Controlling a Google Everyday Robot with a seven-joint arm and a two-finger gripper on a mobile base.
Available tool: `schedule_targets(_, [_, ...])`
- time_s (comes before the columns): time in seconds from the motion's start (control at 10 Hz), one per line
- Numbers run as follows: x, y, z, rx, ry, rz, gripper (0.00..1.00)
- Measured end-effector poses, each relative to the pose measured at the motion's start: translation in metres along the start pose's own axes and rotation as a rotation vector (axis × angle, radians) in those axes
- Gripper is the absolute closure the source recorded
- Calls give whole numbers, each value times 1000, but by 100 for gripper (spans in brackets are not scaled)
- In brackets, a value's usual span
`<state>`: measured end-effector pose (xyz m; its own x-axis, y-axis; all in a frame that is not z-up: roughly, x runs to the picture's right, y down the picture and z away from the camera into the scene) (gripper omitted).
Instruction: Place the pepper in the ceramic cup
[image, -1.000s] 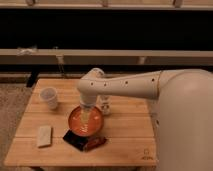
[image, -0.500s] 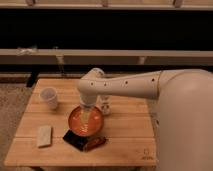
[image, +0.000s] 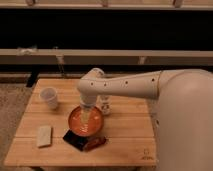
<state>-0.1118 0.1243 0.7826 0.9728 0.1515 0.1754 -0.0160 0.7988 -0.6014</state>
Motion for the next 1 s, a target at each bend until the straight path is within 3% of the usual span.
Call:
schedule_targets(0.4, [2,-2,1,-7,11,-3,20])
schedule_targets(0.6, [13,1,1,-20,74,-17,20])
schedule_targets(0.8, [37,27,-9,-1,142,-17,20])
schedule_targets(1.0, [48,64,-17,27,174,3,20])
